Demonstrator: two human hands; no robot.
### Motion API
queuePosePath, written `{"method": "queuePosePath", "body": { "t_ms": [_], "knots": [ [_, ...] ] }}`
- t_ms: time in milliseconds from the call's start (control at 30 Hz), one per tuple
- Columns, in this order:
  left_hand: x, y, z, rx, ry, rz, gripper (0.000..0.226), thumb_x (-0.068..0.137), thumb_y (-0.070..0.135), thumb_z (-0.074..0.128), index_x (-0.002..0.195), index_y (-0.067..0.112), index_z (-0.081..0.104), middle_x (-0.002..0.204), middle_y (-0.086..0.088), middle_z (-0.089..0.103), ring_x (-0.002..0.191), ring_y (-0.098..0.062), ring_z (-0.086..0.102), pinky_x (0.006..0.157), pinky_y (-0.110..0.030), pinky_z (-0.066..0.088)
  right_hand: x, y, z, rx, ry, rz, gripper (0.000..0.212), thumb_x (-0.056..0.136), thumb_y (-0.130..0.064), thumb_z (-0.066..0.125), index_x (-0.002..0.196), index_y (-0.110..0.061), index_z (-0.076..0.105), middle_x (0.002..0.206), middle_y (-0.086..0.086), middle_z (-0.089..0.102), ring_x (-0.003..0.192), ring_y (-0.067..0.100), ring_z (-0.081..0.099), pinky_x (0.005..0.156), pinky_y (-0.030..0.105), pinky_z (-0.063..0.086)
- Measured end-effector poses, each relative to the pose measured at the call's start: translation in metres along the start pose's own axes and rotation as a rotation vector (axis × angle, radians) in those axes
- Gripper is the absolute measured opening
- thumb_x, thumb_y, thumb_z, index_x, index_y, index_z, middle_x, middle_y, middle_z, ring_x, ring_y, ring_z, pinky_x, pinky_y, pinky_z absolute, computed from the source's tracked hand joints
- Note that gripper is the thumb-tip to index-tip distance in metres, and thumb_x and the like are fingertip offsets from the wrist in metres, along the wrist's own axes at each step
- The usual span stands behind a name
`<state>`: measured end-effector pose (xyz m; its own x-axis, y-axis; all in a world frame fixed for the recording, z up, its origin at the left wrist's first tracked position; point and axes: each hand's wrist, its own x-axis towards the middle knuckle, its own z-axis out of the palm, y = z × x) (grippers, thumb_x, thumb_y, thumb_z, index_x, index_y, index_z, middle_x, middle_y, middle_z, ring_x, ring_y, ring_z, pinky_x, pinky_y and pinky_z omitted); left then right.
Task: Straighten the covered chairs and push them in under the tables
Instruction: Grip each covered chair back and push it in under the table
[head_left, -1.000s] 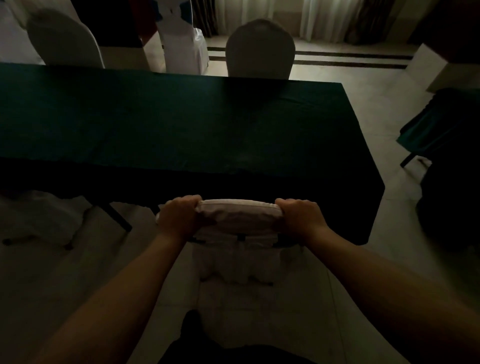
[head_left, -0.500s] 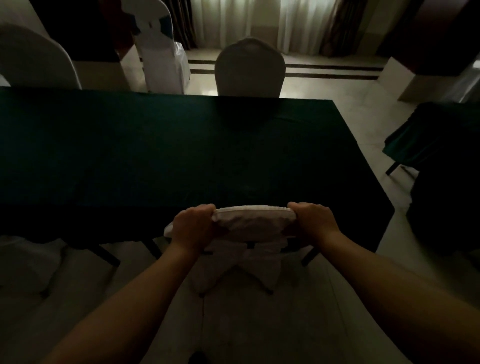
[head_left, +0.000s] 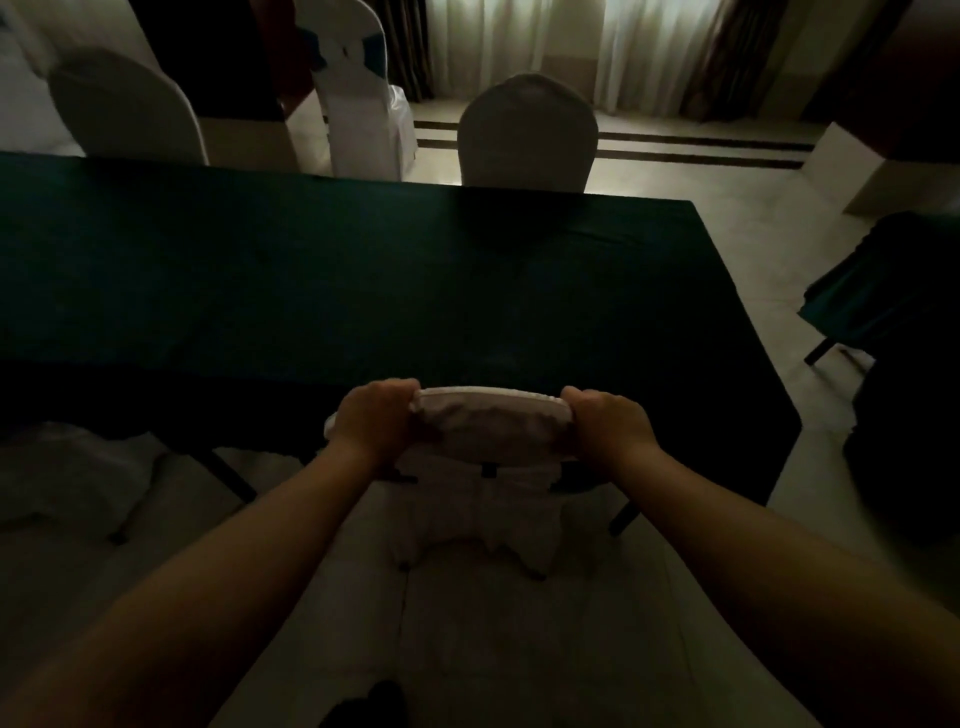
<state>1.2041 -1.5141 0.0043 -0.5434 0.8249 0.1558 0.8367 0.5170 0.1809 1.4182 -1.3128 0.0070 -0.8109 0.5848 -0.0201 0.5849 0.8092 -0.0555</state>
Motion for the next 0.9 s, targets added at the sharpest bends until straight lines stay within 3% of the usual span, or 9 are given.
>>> {"method": "queuePosePath", "body": {
  "t_ms": [100,233,300,367,433,500,567,700,900],
  "knots": [
    [0.002,-0.007,-0.001,0.034,-0.042,-0.004,0.047,0.067,0.066,0.071,0.091,0.029,0.056,0.090,0.001,0.068,0.078,-0.021,0.065,0.065,-0.035,0.048,0.001,0.001,0.003,0.094,-0.034,-0.036,0.045,0.069,-0.053,0.074,0.093,-0.033,0.042,0.094,-0.002,0.056,0.078,0.018,0.054,0.059,0.033,0.042],
    [0.002,-0.024,-0.011,-0.039,-0.098,0.061,0.075,0.057,0.060,0.080,0.119,0.036,0.047,0.114,0.004,0.061,0.101,-0.022,0.059,0.080,-0.046,0.051,0.001,-0.007,0.000,0.221,-0.005,-0.058,0.074,0.055,-0.066,0.074,0.114,-0.046,0.035,0.104,-0.008,0.041,0.091,0.012,0.041,0.067,0.037,0.045],
    [0.003,-0.031,-0.019,-0.053,-0.089,0.129,0.072,0.060,0.055,0.081,0.121,0.035,0.048,0.116,0.003,0.059,0.104,-0.022,0.056,0.079,-0.044,0.051,0.002,-0.014,-0.003,0.259,0.053,-0.102,0.081,0.050,-0.073,0.067,0.119,-0.045,0.035,0.108,-0.006,0.041,0.091,0.012,0.040,0.067,0.037,0.044],
    [0.005,-0.034,-0.027,-0.062,-0.075,0.177,0.055,0.066,0.047,0.081,0.113,0.032,0.056,0.108,0.001,0.061,0.097,-0.022,0.057,0.071,-0.035,0.047,0.003,-0.019,-0.005,0.267,0.052,-0.101,0.072,0.053,-0.069,0.067,0.114,-0.045,0.037,0.105,-0.007,0.042,0.087,0.013,0.044,0.066,0.036,0.043],
    [0.004,-0.033,-0.034,0.014,-0.080,0.198,0.035,0.071,0.047,0.076,0.099,0.031,0.063,0.098,0.000,0.063,0.085,-0.020,0.060,0.065,-0.029,0.040,0.003,-0.022,-0.004,0.198,0.006,-0.070,0.050,0.066,-0.051,0.073,0.101,-0.044,0.039,0.099,-0.007,0.049,0.078,0.010,0.048,0.062,0.033,0.043],
    [0.003,-0.032,-0.036,0.062,-0.078,0.210,0.028,0.074,0.049,0.073,0.093,0.029,0.066,0.093,0.001,0.066,0.077,-0.017,0.060,0.062,-0.028,0.038,0.005,-0.021,-0.003,0.158,0.004,-0.039,0.036,0.075,-0.036,0.072,0.090,-0.042,0.040,0.092,-0.006,0.056,0.070,0.008,0.050,0.059,0.032,0.044],
    [-0.001,-0.029,-0.037,0.062,-0.065,0.215,0.027,0.076,0.048,0.072,0.093,0.028,0.068,0.092,0.000,0.068,0.076,-0.017,0.061,0.062,-0.028,0.040,0.006,-0.020,-0.005,0.145,0.013,-0.028,0.027,0.076,-0.033,0.070,0.088,-0.038,0.046,0.086,-0.008,0.056,0.070,0.010,0.053,0.063,0.036,0.049],
    [-0.007,-0.024,-0.037,0.070,-0.030,0.212,0.033,0.075,0.047,0.074,0.099,0.024,0.070,0.097,-0.004,0.068,0.086,-0.023,0.065,0.069,-0.032,0.045,0.006,-0.020,-0.009,0.096,0.024,-0.048,0.024,0.074,-0.034,0.070,0.085,-0.038,0.050,0.081,-0.009,0.056,0.069,0.012,0.053,0.063,0.038,0.050],
    [-0.014,-0.016,-0.037,0.024,0.006,0.194,0.033,0.078,0.042,0.072,0.103,0.021,0.069,0.100,-0.005,0.068,0.086,-0.024,0.065,0.072,-0.035,0.048,0.003,-0.018,-0.012,0.045,0.044,-0.052,0.028,0.074,-0.034,0.071,0.081,-0.040,0.045,0.076,-0.012,0.050,0.067,0.011,0.051,0.059,0.035,0.046]
  ]
}}
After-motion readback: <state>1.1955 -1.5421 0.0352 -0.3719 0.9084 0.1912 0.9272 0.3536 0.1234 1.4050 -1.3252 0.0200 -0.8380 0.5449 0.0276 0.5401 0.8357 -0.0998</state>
